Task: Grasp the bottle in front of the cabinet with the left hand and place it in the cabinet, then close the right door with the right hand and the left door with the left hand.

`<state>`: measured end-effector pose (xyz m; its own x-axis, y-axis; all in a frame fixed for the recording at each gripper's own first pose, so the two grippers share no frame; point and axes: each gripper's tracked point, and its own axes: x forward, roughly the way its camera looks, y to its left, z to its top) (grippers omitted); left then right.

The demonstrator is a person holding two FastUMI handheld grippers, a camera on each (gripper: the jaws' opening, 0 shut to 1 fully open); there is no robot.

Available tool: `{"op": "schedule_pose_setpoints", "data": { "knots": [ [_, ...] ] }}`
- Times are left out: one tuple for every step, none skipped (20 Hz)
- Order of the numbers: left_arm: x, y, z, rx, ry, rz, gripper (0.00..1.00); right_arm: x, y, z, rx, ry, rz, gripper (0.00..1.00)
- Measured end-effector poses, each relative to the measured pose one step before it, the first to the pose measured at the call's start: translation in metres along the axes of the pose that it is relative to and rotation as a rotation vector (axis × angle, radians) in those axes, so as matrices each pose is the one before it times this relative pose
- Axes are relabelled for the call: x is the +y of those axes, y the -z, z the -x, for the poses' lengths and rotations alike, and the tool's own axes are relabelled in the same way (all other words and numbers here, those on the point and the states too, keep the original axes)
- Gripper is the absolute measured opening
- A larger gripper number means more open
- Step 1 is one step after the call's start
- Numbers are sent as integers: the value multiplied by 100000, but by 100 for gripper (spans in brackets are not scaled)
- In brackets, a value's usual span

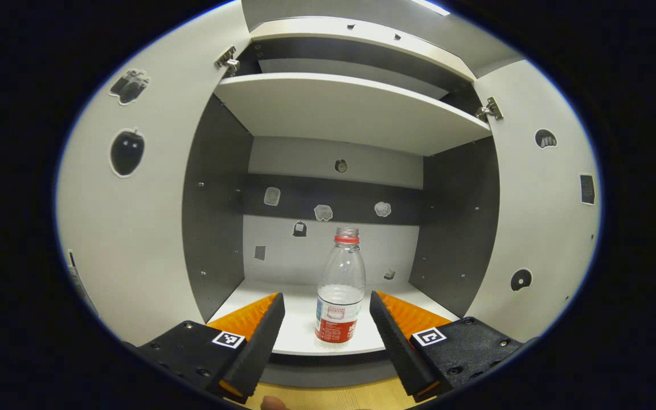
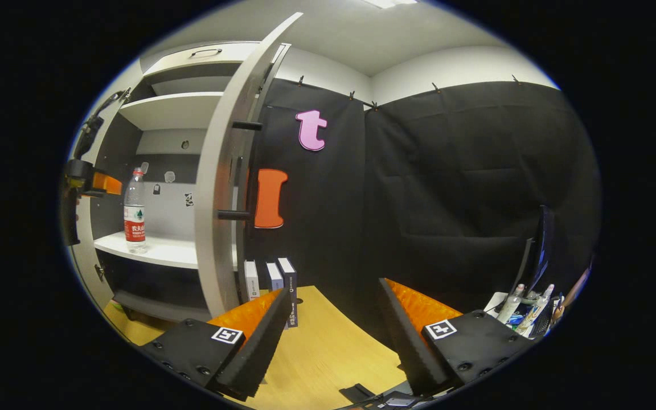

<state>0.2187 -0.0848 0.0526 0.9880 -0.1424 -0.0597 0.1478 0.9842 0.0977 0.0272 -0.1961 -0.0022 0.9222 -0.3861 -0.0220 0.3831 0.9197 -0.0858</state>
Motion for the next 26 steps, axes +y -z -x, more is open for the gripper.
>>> {"op": "schedule_pose_setpoints", "data": {
  "knots": [
    [365, -387, 1131, -1450, -646, -369, 92, -369, -12, -470, -311, 289, 172, 100],
    [547, -469, 1230, -1579, -1001, -214, 92, -84, -130, -609, -160, -176, -247, 100],
    [364, -298, 1123, -1239, -728, 72, 92, 191, 111, -509, 307, -891, -340, 93],
    [395, -337, 1195, -1010, -424, 425, 92, 111, 248, -622, 607, -1063, -292, 100],
    [95, -261, 1287, -531, 248, 296, 92, 179, 117, -572, 687, -922, -96, 93],
    [134, -245, 1276, -417, 221, 107, 92, 241, -88, -479, 455, -899, -6, 93],
    [391, -148, 1026, 46, -99, -80, 92, 254, 77, -354, 657, -759, -161, 100],
    [415, -89, 1182, 7, -288, 346, 92, 221, 70, -209, 201, -1061, -300, 100],
    [295, -351, 781, -235, 32, 900, 92, 268, -20, 26, 256, -765, -95, 100],
    [118, -250, 935, -347, 44, 383, 92, 158, 80, -85, 452, -362, 304, 100],
    [164, -191, 879, -322, -89, 72, 92, 160, 72, -280, 441, -225, 195, 100],
    [178, -214, 690, -333, -107, -172, 92, 298, 24, -140, 322, -548, -306, 100],
    [198, -343, 766, -466, -344, -28, 92, 506, 11, -97, 243, -1291, -510, 100],
    [161, -239, 599, -457, -194, 290, 92, 510, 50, -145, 183, -1147, -210, 100],
    [78, -61, 474, -260, 123, 341, 92, 263, -55, -61, -76, -560, 236, 100],
    [120, -62, 471, 23, 112, 336, 92, 214, -199, 75, -460, -381, 465, 100],
    [73, -38, 447, 16, 133, 478, 92, 218, -184, 107, -407, -390, 453, 100],
    [130, 45, 378, 8, 96, 537, 92, 103, -39, 120, -281, -14, 331, 100],
    [104, -151, 301, 42, 133, 327, 92, 79, 105, 70, 184, -64, 147, 91],
    [78, 101, 336, 75, -70, 66, 92, 152, 62, 181, 284, -149, -142, 89],
    [215, -89, 152, -228, -221, -62, 92, 23, 36, -66, 262, -15, -266, 96],
    [141, -167, 276, -247, -249, -37, 92, 83, -3, 97, 266, -155, -251, 96],
    [71, -117, 128, -359, -13, 169, 92, 215, -33, 83, 202, -692, -287, 96],
    [-26, -180, 242, -180, 112, 484, 92, 269, -68, 150, 164, -43, 342, 96],
    [31, -47, 109, -20, 399, 702, 92, 60, -171, -38, -127, -58, 891, 87],
    [-104, 7, 137, -71, 484, 695, 92, 272, -162, 177, -315, -115, 991, 87]
  ]
}}
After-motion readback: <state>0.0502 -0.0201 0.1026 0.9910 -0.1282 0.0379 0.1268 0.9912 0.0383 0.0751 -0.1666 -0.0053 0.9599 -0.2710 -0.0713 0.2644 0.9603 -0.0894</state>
